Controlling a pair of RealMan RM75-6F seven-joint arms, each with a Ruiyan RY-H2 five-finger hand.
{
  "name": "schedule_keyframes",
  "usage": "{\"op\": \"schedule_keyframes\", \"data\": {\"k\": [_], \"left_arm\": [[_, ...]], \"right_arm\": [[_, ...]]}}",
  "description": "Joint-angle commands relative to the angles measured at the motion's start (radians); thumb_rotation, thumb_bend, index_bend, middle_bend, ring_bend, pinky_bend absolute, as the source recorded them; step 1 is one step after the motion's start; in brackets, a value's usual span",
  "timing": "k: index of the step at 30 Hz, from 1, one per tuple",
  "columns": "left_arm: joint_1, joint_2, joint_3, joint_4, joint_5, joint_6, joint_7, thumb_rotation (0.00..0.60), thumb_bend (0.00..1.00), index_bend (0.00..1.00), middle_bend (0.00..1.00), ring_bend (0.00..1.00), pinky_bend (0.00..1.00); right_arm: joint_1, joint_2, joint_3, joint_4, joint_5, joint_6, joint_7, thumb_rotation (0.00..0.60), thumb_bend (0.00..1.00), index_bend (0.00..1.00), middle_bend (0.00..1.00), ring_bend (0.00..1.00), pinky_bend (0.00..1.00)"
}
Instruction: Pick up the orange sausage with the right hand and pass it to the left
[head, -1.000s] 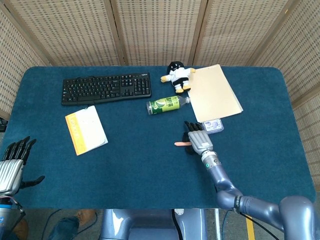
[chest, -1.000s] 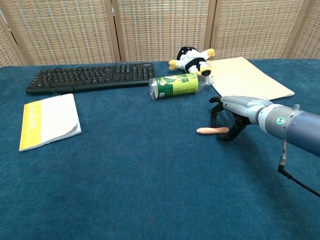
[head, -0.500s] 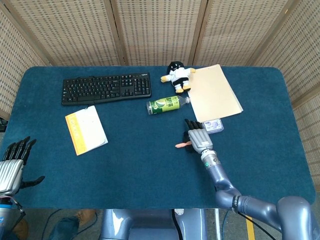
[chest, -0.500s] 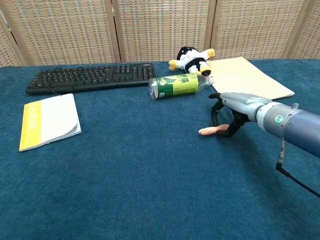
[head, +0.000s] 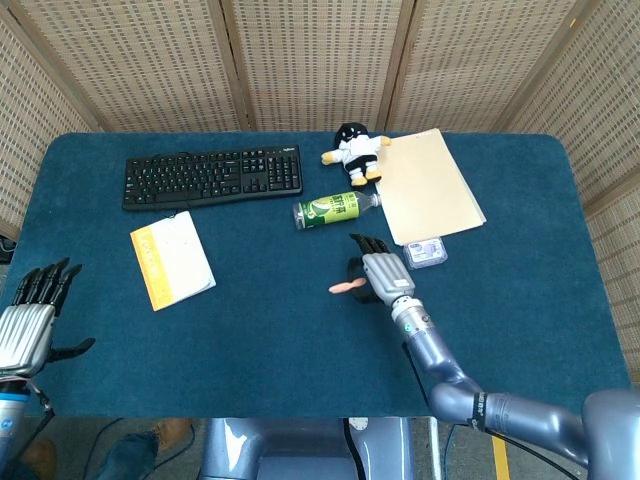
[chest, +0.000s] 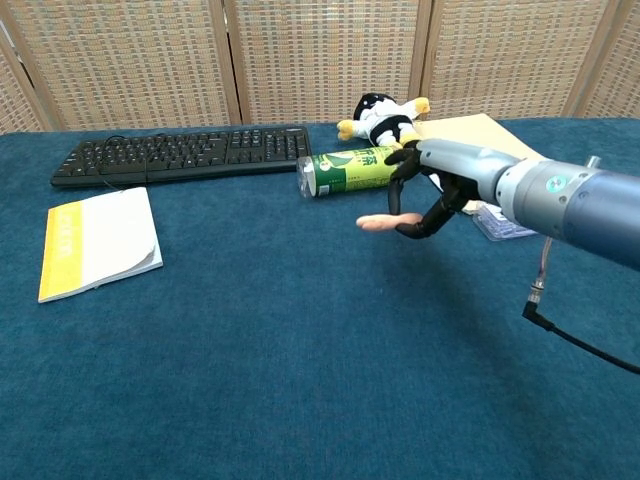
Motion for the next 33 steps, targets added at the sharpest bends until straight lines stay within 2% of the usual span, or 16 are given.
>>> {"op": "schedule_keyframes", "data": {"k": [1, 7, 8, 9, 14, 20, 23, 27, 33], "left_arm": [[-0.029, 0.025, -0.024, 0.002, 0.013, -0.014, 0.006, 0.600, 0.00, 0.00, 0.00, 0.00, 0.00], [-0.122, 0.070, -0.072, 0.026, 0.066, -0.076, -0.018, 0.600, 0.00, 0.00, 0.00, 0.00, 0.00], [-0.179, 0.074, -0.081, 0.047, 0.128, -0.119, -0.049, 0.600, 0.00, 0.01, 0.00, 0.00, 0.00], [-0.201, 0.072, -0.083, 0.067, 0.150, -0.135, -0.072, 0.600, 0.00, 0.01, 0.00, 0.00, 0.00], [-0.288, 0.023, -0.095, 0.143, 0.234, -0.160, -0.126, 0.600, 0.02, 0.11, 0.00, 0.00, 0.00], [-0.358, -0.041, -0.101, 0.198, 0.272, -0.185, -0.126, 0.600, 0.10, 0.24, 0.00, 0.00, 0.00], [-0.411, -0.108, -0.101, 0.222, 0.269, -0.230, -0.109, 0.600, 0.13, 0.27, 0.00, 0.00, 0.00], [-0.438, -0.171, -0.092, 0.238, 0.275, -0.230, -0.102, 0.600, 0.19, 0.31, 0.00, 0.00, 0.00], [-0.462, -0.247, -0.072, 0.262, 0.276, -0.232, -0.101, 0.600, 0.20, 0.33, 0.00, 0.00, 0.00]], "right_arm": [[0.028, 0.030, 0.046, -0.069, 0.076, -0.012, -0.009, 0.600, 0.56, 0.66, 0.11, 0.00, 0.00], [0.100, 0.035, 0.104, -0.138, 0.257, -0.030, -0.026, 0.600, 0.58, 0.66, 0.12, 0.00, 0.00], [0.127, 0.014, 0.147, -0.148, 0.328, -0.049, 0.010, 0.600, 0.58, 0.66, 0.12, 0.00, 0.00], [0.148, 0.007, 0.157, -0.142, 0.367, -0.054, 0.010, 0.600, 0.58, 0.66, 0.12, 0.00, 0.00], [0.218, -0.021, 0.186, -0.135, 0.485, -0.056, 0.030, 0.600, 0.60, 0.66, 0.13, 0.00, 0.00], [0.256, -0.037, 0.174, -0.129, 0.528, -0.047, 0.033, 0.600, 0.62, 0.67, 0.13, 0.00, 0.00], [0.275, -0.043, 0.154, -0.129, 0.539, -0.034, 0.024, 0.600, 0.62, 0.67, 0.13, 0.00, 0.00], [0.284, -0.043, 0.138, -0.140, 0.539, -0.019, 0.022, 0.600, 0.62, 0.67, 0.13, 0.00, 0.00], [0.287, -0.041, 0.131, -0.146, 0.540, -0.007, 0.037, 0.600, 0.62, 0.67, 0.13, 0.00, 0.00]]}}
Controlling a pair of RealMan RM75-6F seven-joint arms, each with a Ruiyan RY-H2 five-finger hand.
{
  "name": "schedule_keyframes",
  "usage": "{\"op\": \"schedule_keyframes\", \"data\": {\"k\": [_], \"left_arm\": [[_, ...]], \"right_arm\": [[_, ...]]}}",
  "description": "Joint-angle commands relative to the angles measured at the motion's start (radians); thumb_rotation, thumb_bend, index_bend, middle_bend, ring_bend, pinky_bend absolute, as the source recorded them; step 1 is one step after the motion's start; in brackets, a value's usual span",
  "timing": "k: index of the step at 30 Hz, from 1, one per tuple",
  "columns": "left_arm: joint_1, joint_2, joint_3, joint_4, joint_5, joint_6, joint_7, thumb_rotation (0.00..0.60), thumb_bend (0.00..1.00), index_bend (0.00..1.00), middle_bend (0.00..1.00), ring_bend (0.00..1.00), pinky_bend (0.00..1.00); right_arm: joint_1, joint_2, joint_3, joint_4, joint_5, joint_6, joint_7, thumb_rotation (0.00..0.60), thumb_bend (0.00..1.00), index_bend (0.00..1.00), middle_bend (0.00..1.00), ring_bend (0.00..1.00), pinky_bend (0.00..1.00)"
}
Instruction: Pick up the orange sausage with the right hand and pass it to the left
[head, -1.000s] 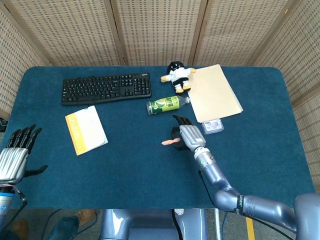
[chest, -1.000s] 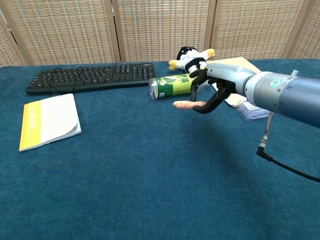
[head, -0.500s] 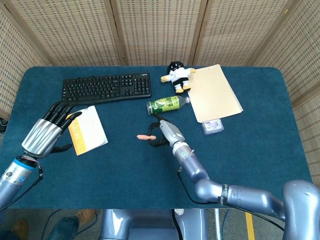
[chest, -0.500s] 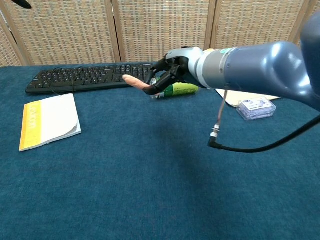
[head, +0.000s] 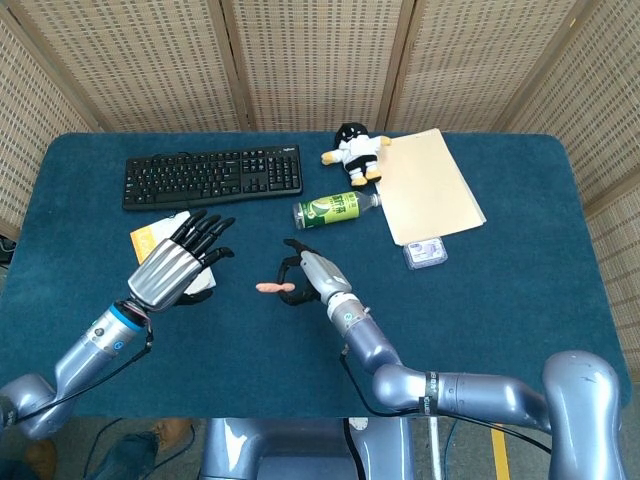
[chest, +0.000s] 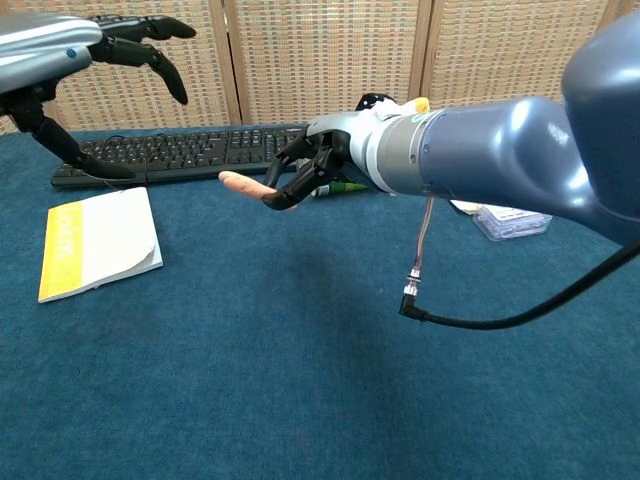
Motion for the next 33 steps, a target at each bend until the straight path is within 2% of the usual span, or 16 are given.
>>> {"op": "schedule_keyframes", "data": {"k": [1, 6, 10, 23, 33], "left_arm": [[-0.016, -0.045, 0.012, 0.021, -0.003, -0.002, 0.005, 0.600, 0.20, 0.34, 0.00, 0.00, 0.00], [-0.038, -0.134, 0.016, 0.062, -0.015, -0.002, 0.020, 0.600, 0.22, 0.38, 0.00, 0.00, 0.00], [-0.049, -0.167, 0.014, 0.082, -0.019, 0.005, 0.033, 0.600, 0.25, 0.41, 0.00, 0.00, 0.00], [-0.093, -0.232, 0.013, 0.087, -0.084, -0.048, 0.125, 0.600, 0.29, 0.48, 0.00, 0.00, 0.00], [-0.113, -0.265, 0.010, 0.090, -0.105, -0.048, 0.168, 0.600, 0.31, 0.48, 0.00, 0.00, 0.00]], "right_arm": [[0.000, 0.000, 0.000, 0.001, 0.002, 0.002, 0.010, 0.600, 0.62, 0.67, 0.13, 0.00, 0.00], [0.000, -0.002, -0.010, 0.009, 0.004, -0.003, 0.025, 0.600, 0.62, 0.67, 0.13, 0.00, 0.00], [0.002, -0.003, -0.016, 0.015, 0.001, -0.009, 0.032, 0.600, 0.63, 0.67, 0.13, 0.00, 0.00], [-0.004, 0.006, -0.025, 0.017, -0.016, -0.037, 0.078, 0.600, 0.63, 0.67, 0.13, 0.00, 0.00], [-0.004, 0.018, -0.033, 0.015, -0.022, -0.050, 0.097, 0.600, 0.63, 0.67, 0.13, 0.00, 0.00]]}}
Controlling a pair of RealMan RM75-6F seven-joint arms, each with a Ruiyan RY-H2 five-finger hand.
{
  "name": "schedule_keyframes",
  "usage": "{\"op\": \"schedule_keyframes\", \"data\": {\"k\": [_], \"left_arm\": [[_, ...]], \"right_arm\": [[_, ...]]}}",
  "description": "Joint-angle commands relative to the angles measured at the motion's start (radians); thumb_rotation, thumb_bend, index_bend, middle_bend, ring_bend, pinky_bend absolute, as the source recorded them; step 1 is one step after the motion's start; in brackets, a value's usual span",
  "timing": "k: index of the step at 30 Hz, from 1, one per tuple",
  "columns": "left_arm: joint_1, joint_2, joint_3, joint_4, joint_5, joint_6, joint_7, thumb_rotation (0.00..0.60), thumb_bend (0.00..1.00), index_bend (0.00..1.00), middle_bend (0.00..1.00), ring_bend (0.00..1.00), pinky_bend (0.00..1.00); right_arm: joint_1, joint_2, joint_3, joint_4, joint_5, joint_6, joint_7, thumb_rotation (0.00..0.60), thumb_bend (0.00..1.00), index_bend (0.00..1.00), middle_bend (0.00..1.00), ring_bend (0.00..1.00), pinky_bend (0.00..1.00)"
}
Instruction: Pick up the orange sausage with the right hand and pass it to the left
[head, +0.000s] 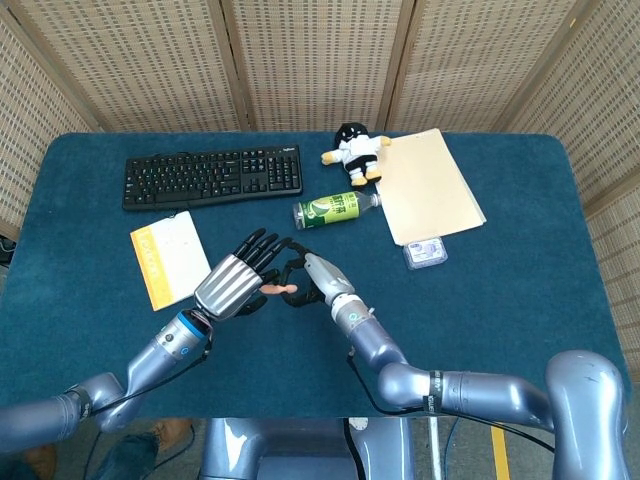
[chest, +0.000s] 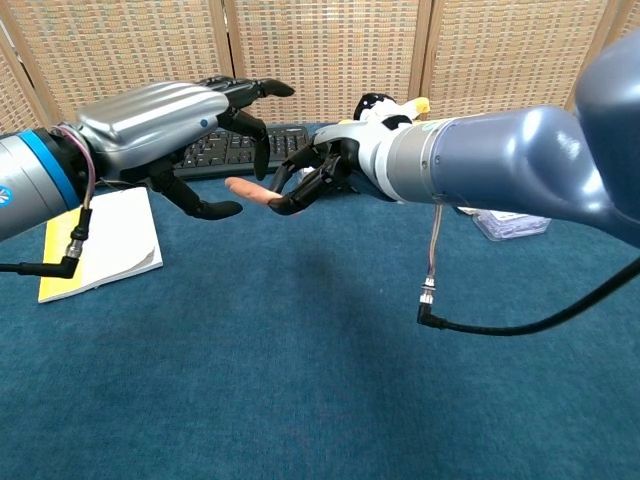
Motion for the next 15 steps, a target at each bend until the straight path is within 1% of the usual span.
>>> {"op": "schedule_keyframes", "data": {"k": [1, 6, 9, 15], "left_arm": [[-0.004, -0.004, 0.000, 0.002, -0.003, -0.001, 0.003, 0.600, 0.31, 0.49, 0.00, 0.00, 0.00], [-0.019, -0.025, -0.002, 0.014, -0.011, -0.009, 0.013, 0.600, 0.34, 0.50, 0.00, 0.00, 0.00], [-0.032, -0.047, -0.005, 0.030, -0.019, -0.016, 0.037, 0.600, 0.34, 0.51, 0.00, 0.00, 0.00], [-0.037, -0.061, -0.007, 0.043, -0.034, -0.010, 0.047, 0.600, 0.34, 0.51, 0.00, 0.00, 0.00]], "right_arm": [[0.000, 0.001, -0.001, 0.000, -0.002, 0.000, 0.002, 0.600, 0.63, 0.67, 0.13, 0.00, 0.00], [0.000, 0.005, -0.002, -0.001, -0.005, -0.004, 0.013, 0.600, 0.64, 0.68, 0.13, 0.00, 0.00], [-0.001, 0.014, -0.003, -0.005, -0.007, -0.007, 0.019, 0.600, 0.64, 0.68, 0.13, 0.00, 0.00], [-0.002, 0.026, -0.007, -0.010, -0.009, -0.011, 0.029, 0.600, 0.64, 0.68, 0.13, 0.00, 0.00]]}}
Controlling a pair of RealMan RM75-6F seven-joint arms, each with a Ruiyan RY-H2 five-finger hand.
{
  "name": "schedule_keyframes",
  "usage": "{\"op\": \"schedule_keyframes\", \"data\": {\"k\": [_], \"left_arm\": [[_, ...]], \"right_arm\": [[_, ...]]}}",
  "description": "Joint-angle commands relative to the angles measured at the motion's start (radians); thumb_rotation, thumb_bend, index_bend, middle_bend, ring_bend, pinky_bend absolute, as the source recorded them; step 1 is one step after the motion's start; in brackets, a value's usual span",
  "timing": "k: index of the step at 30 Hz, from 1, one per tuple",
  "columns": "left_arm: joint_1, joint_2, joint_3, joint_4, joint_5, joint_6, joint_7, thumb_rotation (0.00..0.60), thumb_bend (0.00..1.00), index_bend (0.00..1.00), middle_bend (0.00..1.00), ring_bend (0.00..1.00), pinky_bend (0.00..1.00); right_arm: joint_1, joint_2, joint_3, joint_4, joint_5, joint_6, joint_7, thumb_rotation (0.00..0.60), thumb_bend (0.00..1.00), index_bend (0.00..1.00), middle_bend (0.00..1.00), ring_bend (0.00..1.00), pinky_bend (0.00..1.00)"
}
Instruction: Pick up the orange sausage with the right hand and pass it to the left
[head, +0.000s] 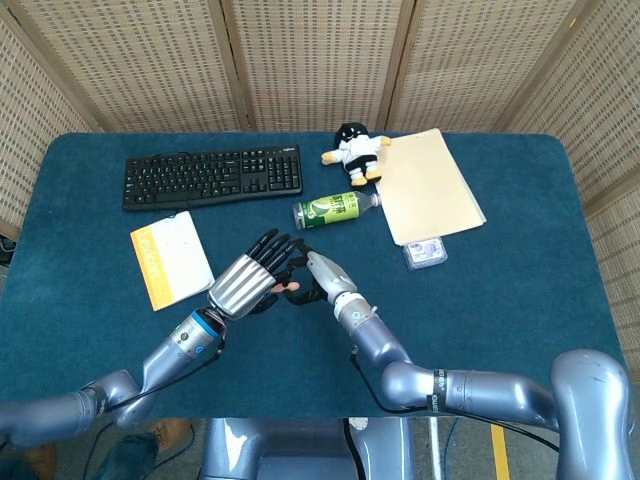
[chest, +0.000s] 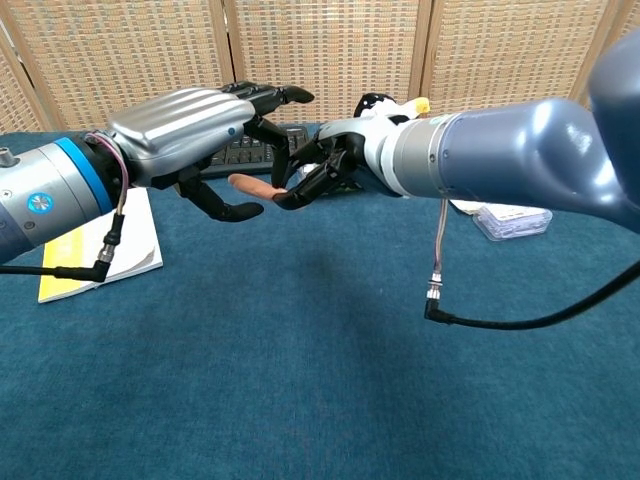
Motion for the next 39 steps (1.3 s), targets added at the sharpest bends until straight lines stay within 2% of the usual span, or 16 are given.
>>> {"op": "schedule_keyframes", "data": {"k": [1, 14, 27, 39], "left_arm": [[-0.001, -0.003, 0.001, 0.003, -0.006, 0.002, -0.001, 0.600, 0.34, 0.51, 0.00, 0.00, 0.00], [-0.011, -0.021, 0.004, 0.029, -0.018, 0.013, 0.002, 0.600, 0.34, 0.52, 0.00, 0.00, 0.00], [-0.020, -0.032, 0.006, 0.034, -0.026, 0.019, 0.000, 0.600, 0.42, 0.58, 0.00, 0.00, 0.00], [-0.023, -0.039, 0.001, 0.036, -0.041, 0.028, 0.005, 0.600, 0.46, 0.75, 0.00, 0.00, 0.00]], "right_arm": [[0.000, 0.003, -0.001, -0.001, 0.000, -0.001, 0.004, 0.600, 0.64, 0.68, 0.13, 0.00, 0.00], [0.001, 0.010, -0.013, 0.001, -0.004, -0.005, 0.020, 0.600, 0.64, 0.68, 0.13, 0.00, 0.00], [0.001, 0.017, -0.022, 0.001, -0.010, -0.007, 0.030, 0.600, 0.64, 0.68, 0.13, 0.00, 0.00], [-0.004, 0.028, -0.029, -0.003, -0.016, -0.008, 0.041, 0.600, 0.64, 0.68, 0.14, 0.00, 0.00]]}}
